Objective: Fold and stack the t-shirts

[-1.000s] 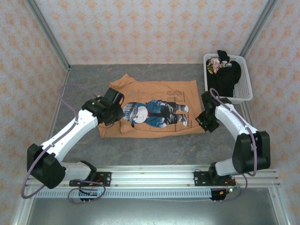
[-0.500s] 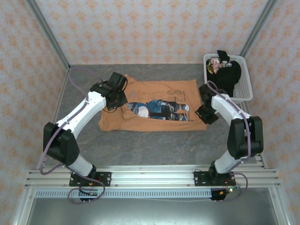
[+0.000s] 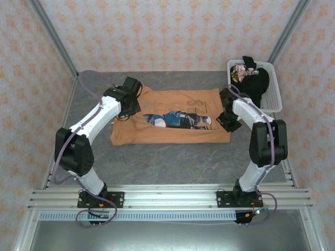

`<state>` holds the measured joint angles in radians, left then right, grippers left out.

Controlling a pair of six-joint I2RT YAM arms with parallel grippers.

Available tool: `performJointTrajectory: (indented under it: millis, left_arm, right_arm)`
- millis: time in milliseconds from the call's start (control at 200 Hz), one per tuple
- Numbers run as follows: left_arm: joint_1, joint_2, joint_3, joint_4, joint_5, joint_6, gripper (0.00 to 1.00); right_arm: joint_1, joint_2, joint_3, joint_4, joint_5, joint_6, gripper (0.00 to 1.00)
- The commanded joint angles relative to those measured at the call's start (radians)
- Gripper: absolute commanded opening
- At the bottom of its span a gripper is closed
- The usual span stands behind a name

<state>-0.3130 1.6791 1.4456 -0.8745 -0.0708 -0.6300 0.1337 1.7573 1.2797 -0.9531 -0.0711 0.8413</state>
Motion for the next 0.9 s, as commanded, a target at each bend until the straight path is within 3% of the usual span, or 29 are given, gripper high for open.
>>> performJointTrajectory:
  millis: [0,625,656,716,801,896]
  left_arm:
    - [0.014,0.012,0.041,-0.027,-0.061,0.013,0.00]
    - [0.072,0.126,0.094,-0.029,-0.055,0.018,0.00]
    - [0.076,0.141,0.108,-0.033,-0.047,0.022,0.00]
    - [0.089,0.162,0.137,-0.036,-0.024,0.030,0.18]
    - [0.090,0.154,0.157,-0.039,-0.015,0.039,0.54]
    - [0.092,0.092,0.120,-0.058,-0.014,0.034,0.63]
  right_arm:
    - [-0.009,0.034,0.041,-0.016,0.055,-0.005,0.00]
    - [-0.014,0.185,0.189,0.024,0.025,-0.094,0.00]
    - [-0.016,0.191,0.200,0.021,0.021,-0.105,0.06]
    - [-0.017,0.196,0.222,0.013,0.016,-0.130,0.22]
    - [-0.017,0.163,0.239,0.004,0.017,-0.164,0.42]
    - [-0.017,0.085,0.222,-0.003,0.015,-0.201,0.58]
